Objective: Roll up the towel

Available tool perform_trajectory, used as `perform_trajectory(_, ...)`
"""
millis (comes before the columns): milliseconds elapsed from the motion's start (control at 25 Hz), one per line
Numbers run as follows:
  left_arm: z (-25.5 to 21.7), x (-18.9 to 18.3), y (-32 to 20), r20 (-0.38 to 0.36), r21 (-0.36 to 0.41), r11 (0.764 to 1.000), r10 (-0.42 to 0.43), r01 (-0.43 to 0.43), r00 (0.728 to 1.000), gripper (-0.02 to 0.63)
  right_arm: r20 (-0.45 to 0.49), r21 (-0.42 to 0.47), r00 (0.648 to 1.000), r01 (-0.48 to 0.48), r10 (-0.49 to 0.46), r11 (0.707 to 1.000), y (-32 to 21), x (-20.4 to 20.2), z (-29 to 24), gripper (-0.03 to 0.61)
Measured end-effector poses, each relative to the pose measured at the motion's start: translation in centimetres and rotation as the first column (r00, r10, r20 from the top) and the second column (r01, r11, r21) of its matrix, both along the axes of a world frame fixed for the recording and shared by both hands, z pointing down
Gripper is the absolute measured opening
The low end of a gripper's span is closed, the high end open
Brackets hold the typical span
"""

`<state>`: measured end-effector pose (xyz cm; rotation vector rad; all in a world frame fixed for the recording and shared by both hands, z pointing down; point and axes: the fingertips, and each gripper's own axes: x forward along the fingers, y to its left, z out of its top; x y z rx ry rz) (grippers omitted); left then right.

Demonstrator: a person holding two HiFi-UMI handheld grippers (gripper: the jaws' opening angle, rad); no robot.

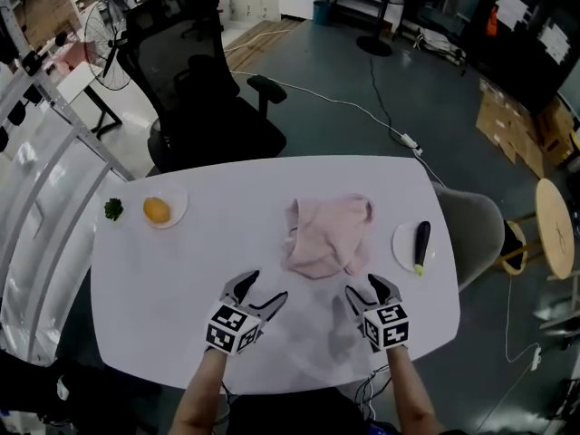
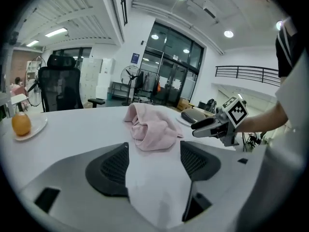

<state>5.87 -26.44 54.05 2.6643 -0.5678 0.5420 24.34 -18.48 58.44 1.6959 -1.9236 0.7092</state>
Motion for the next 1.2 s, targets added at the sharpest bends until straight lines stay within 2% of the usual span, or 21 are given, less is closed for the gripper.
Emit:
perform_trajectory(160, 1.4, 2.5, -1.4, 0.050, 0.000, 0.998, 0.063, -0.063, 0.997, 0.347, -0.047, -0.055, 0.993, 0.101, -0.104, 0.993, -1.4, 0.2, 1.5, 0.256)
perform_trajectory(400, 3.6, 5.7, -3.0, 0.159, -0.006, 0.989, 0.146, -0.147, 0.976, 0.340, -0.047, -0.108, 0.987, 0.146, -0.152, 0.983, -3.0, 1.3, 3.1, 0.225)
perform_trajectory(480, 4.6, 6.0, -3.3, 0.201, -0.010, 0.987, 0.157, -0.158, 0.967, 0.281, -0.053, -0.130, 0.983, 0.165, -0.173, 0.978, -3.2, 1.3, 3.7, 0.213)
perform_trajectory(640, 6.6, 6.1, -3.5, 0.288, -0.015, 0.983, 0.177, -0.181, 0.941, 0.208, -0.093, -0.153, 0.976, 0.184, -0.199, 0.971, -3.5, 1.4, 4.1, 0.170)
perform_trajectory(720, 6.9, 5.8, -3.8, 0.315, -0.008, 0.985, 0.164, -0.170, 0.935, 0.135, -0.110, -0.159, 0.974, 0.179, -0.197, 0.971, -3.5, 1.6, 4.2, 0.155)
perform_trajectory(760, 6.7, 5.6, -3.9, 0.319, -0.006, 0.987, 0.155, -0.162, 0.935, 0.097, -0.120, -0.162, 0.973, 0.174, -0.195, 0.971, -3.5, 1.7, 4.2, 0.130)
perform_trajectory(800, 6.3, 5.5, -4.0, 0.315, -0.009, 0.988, 0.149, -0.154, 0.937, 0.076, -0.129, -0.162, 0.973, 0.169, -0.190, 0.972, -3.4, 1.9, 4.1, 0.071)
perform_trajectory(840, 5.7, 5.4, -4.1, 0.303, -0.012, 0.989, 0.145, -0.148, 0.942, 0.063, -0.131, -0.158, 0.974, 0.164, -0.186, 0.974, -3.3, 2.1, 3.8, 0.055)
perform_trajectory(1000, 2.8, 5.1, -4.7, 0.252, -0.005, 0.989, 0.143, -0.147, 0.957, 0.050, -0.125, -0.106, 0.977, 0.161, -0.174, 0.981, -3.7, 2.1, 1.5, 0.051)
perform_trajectory(1200, -1.8, 4.4, -6.0, 0.158, -0.008, 0.994, 0.113, -0.113, 0.981, 0.049, -0.195, -0.039, 0.965, 0.171, -0.175, 0.984, -4.3, 2.4, -3.0, 0.051)
